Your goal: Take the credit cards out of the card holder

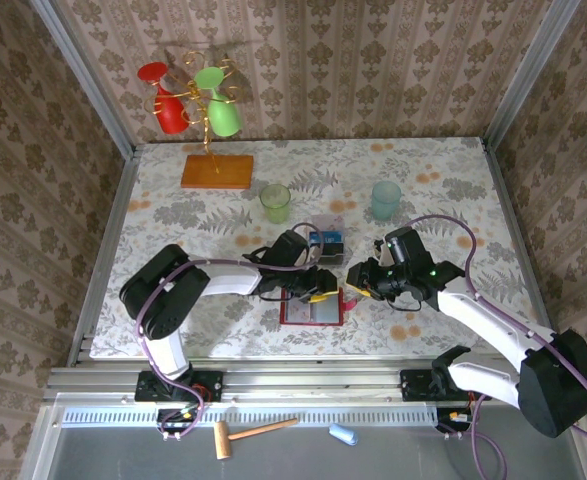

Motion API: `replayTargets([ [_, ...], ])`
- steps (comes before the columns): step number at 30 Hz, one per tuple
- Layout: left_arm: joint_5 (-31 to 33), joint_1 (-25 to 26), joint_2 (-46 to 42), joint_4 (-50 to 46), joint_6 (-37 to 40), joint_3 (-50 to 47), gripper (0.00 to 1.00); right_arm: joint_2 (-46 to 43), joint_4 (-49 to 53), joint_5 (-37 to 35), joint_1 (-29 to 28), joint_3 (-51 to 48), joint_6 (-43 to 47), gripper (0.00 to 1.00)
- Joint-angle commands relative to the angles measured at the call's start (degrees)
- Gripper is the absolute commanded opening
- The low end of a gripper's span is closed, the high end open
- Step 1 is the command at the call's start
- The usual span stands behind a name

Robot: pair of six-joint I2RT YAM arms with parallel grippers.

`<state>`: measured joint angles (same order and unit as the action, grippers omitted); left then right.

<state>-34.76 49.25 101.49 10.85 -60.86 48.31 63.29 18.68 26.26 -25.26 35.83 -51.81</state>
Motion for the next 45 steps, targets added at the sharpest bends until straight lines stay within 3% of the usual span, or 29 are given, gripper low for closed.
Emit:
replayTargets([
  [1,-0.83,-1.66,-3.73,0.85,0.38,0.6,0.44,-0.53,1.11,0.02,0.34,-0.06,-0.54,0.32],
  [10,0.69,-6.02,-12.8,-6.1,4.21,-2.9,0.42,2.67,-3.2,2.67,-0.79,-0.12,-2.57,0.27],
  [18,1.25,-10.04,-18.38,-8.14,5.36,-9.99,0.31,12.34,-7.48,4.21,-6.42,3.46,-3.2,0.21],
  [24,1.9,-10.26,-18.35,-8.2,5.69,-12.79,0.23,20.98,-11.9,5.28,-10.26,6.11,-4.37,0.17],
  [30,2.64,-10.32,-18.7,-6.85,5.03,-15.56,0.22,27.23,-15.43,6.42,-12.73,7.99,-5.53,0.17],
  [45,2.11,-9.96,-16.61,-5.22,4.34,-16.94,0.21,32.32,-19.11,6.13,-14.11,7.64,-6.72,0.21],
])
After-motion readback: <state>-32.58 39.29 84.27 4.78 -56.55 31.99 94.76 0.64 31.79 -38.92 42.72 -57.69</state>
